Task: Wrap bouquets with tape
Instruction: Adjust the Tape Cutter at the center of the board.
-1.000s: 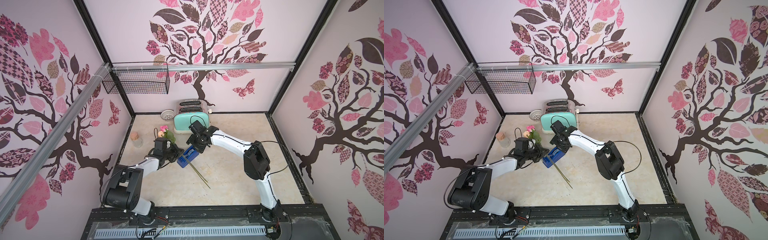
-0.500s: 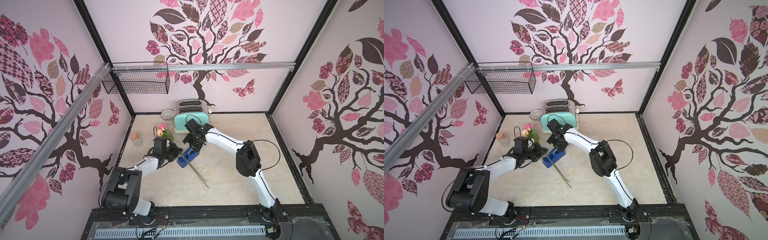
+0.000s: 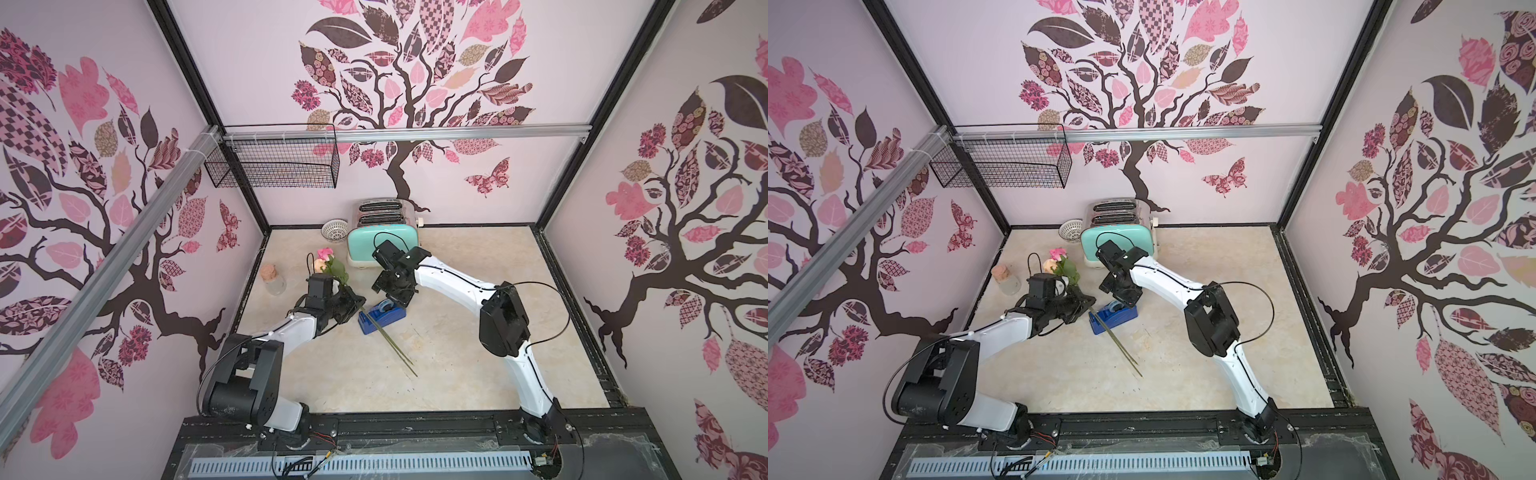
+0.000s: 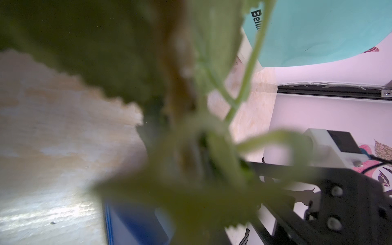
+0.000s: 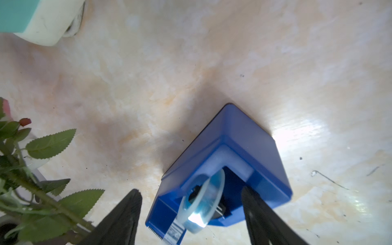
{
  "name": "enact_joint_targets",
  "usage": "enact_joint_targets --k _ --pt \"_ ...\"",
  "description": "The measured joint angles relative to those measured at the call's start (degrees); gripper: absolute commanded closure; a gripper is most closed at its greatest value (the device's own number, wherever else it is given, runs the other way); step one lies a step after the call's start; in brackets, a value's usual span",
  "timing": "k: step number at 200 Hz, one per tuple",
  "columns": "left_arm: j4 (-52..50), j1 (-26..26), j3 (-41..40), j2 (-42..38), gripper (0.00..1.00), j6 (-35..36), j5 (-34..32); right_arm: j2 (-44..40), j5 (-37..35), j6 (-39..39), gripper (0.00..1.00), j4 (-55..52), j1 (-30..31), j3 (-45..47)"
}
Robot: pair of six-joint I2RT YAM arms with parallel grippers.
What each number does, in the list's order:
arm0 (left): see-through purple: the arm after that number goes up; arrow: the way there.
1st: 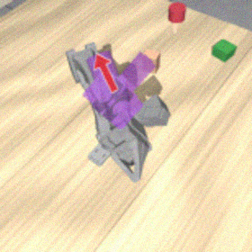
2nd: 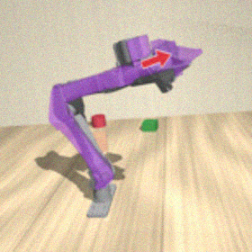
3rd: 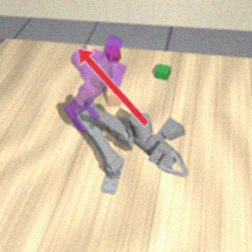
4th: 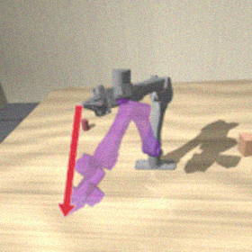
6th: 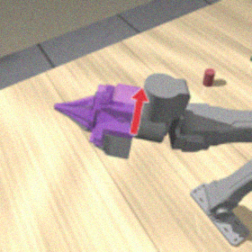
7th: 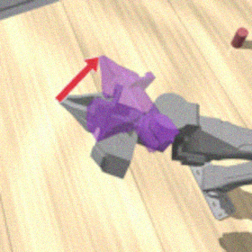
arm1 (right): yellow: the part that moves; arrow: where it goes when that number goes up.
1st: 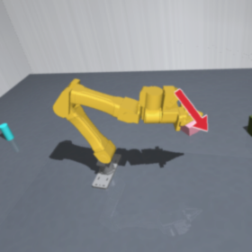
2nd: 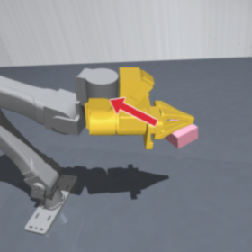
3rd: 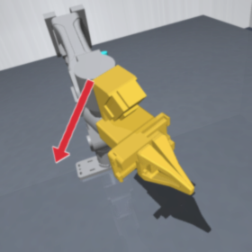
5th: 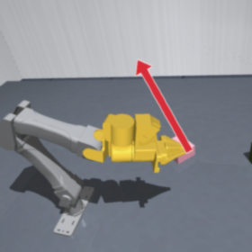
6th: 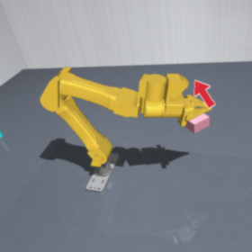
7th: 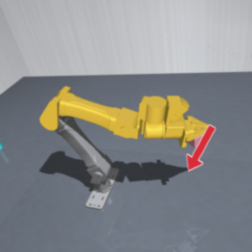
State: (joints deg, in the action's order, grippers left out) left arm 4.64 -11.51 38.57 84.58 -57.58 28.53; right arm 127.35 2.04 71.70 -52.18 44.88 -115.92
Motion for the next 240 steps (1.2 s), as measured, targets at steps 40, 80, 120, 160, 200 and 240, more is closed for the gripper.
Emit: enact_joint_targets --k 40,80,120,160,200,240 --pt "0.2 0.0 0.0 0.0 1.0 -0.3 0.3 -1.1 -0.6 0.3 0.22 -1.0 -0.2 0.1" --pt "0.3 0.0 0.0 0.0 1.0 -0.5 0.3 -4.4 1.2 3.0 0.22 0.5 -0.1 7.4" --pt "0.4 0.0 0.0 0.0 1.0 -0.7 0.7 -6.0 2.9 5.9 0.21 3.6 0.0 13.4" --pt "0.4 0.0 0.0 0.0 1.0 -0.7 0.9 -5.8 3.1 6.8 0.21 5.2 -0.5 12.7" --pt "0.4 0.0 0.0 0.0 1.0 -0.7 1.1 -3.4 4.1 6.8 0.2 5.9 -1.1 10.2" --pt "0.4 0.0 0.0 0.0 1.0 -0.6 1.1 -0.8 5.6 6.9 0.25 6.4 -1.6 9.6"
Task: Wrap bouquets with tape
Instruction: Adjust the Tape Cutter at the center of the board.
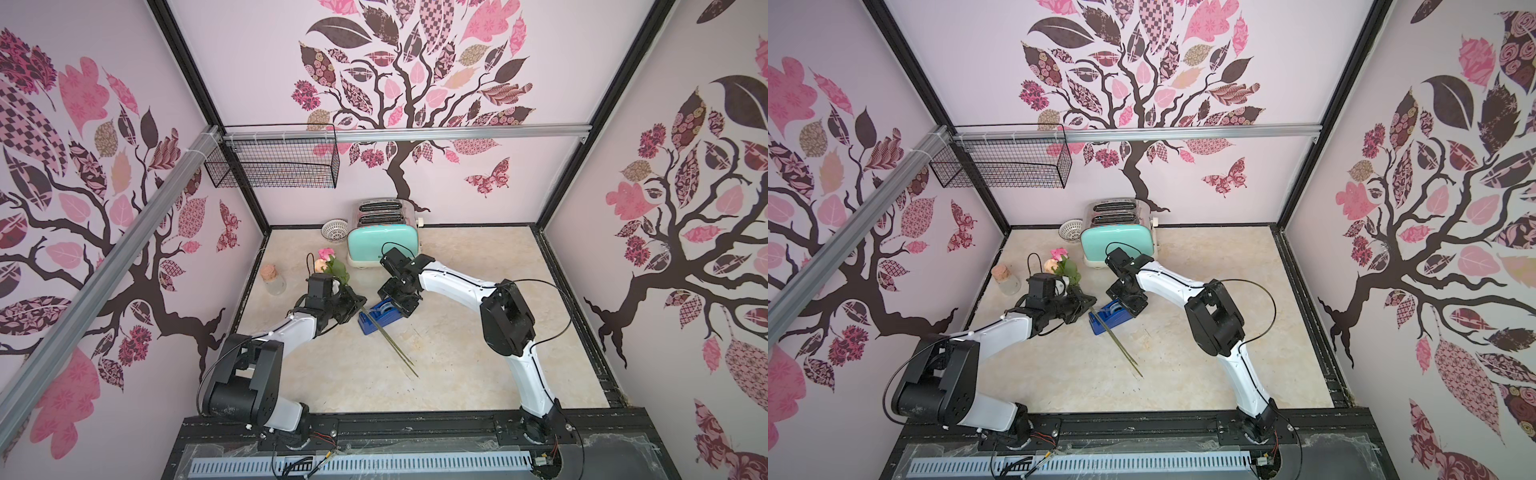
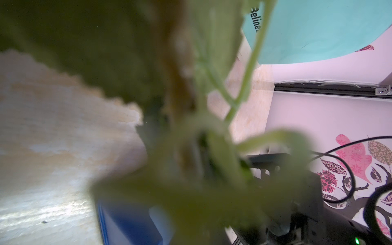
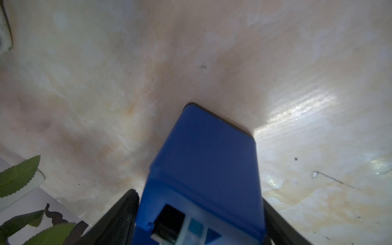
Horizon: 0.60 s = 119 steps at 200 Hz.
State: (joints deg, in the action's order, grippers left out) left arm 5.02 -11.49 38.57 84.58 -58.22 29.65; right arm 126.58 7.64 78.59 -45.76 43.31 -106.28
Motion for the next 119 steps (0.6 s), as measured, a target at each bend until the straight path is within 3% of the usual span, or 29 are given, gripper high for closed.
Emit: enact_joint_targets --k 75,119 --pt "-0.4 0.0 0.0 0.0 1.0 0.5 0.0 0.9 0.9 -3.0 0.55 -0.5 -0.3 -2.3" --pt "-0.2 0.0 -0.2 -0.5 1.0 0.2 0.0 1.4 0.1 -5.8 0.57 -1.4 -0.3 -3.7"
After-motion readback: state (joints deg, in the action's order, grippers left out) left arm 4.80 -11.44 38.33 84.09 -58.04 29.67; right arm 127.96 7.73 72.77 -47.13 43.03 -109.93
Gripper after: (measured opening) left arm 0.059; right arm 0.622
